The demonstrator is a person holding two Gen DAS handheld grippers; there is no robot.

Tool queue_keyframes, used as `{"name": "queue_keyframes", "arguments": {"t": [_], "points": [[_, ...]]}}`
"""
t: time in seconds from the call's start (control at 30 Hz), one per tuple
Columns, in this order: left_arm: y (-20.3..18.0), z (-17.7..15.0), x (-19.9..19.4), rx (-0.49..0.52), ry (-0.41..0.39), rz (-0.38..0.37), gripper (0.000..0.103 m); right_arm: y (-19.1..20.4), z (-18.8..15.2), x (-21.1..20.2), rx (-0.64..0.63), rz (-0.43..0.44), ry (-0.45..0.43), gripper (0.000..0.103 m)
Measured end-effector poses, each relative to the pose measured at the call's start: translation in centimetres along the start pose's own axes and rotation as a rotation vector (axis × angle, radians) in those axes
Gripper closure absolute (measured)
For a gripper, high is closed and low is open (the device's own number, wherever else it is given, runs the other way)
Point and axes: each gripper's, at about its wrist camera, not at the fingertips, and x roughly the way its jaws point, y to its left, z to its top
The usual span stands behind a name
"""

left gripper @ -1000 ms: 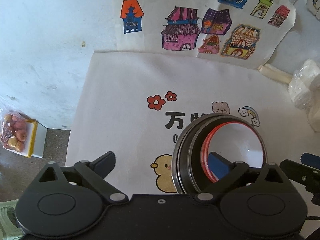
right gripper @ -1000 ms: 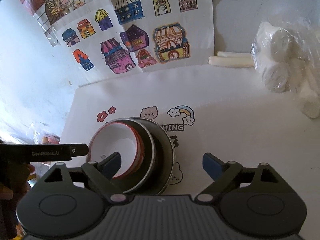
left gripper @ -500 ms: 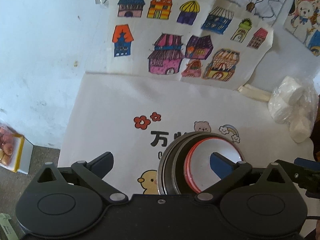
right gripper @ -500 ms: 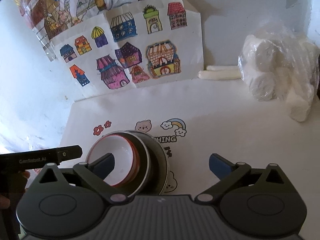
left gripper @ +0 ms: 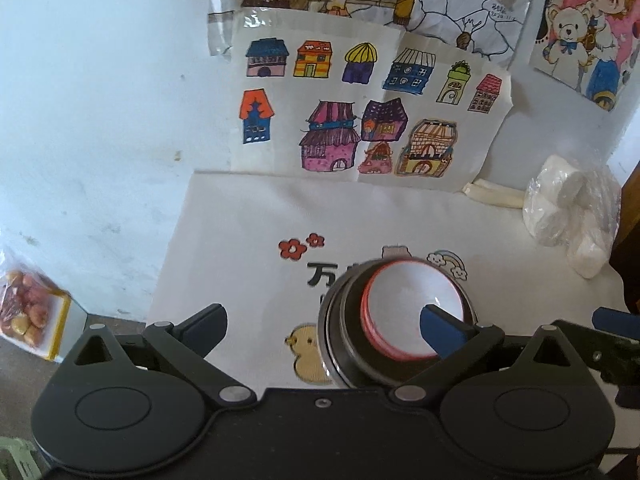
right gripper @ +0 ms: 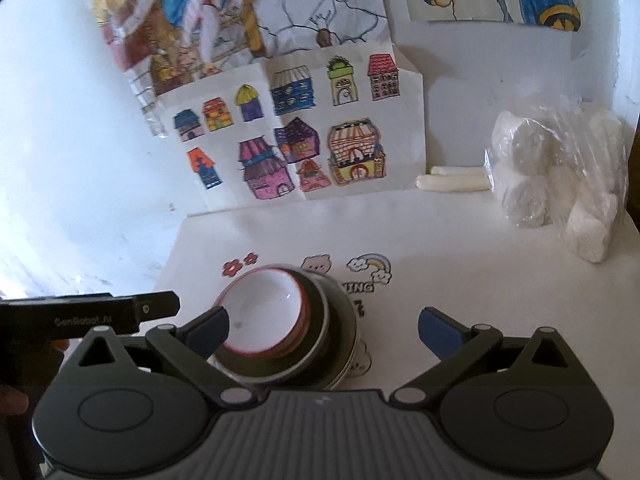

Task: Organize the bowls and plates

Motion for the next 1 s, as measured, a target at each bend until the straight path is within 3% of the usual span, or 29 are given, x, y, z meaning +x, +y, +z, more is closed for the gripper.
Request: {"name": "queue_keyframes", "arguments": {"t": [0.57, 1.0], "points": [[-0.4, -8.1, -10.2, 0.022, -0.054, 0.037, 0.001, 2.7, -6.3, -9.0, -0.020, 0.031, -0.049, 0.000], [1.5, -10.1, -12.5, 0.053, -0.053, 0.014, 0.001, 5.0, -8.9, -11.0, -0.006, -0.011, -0.056, 0.000]]}}
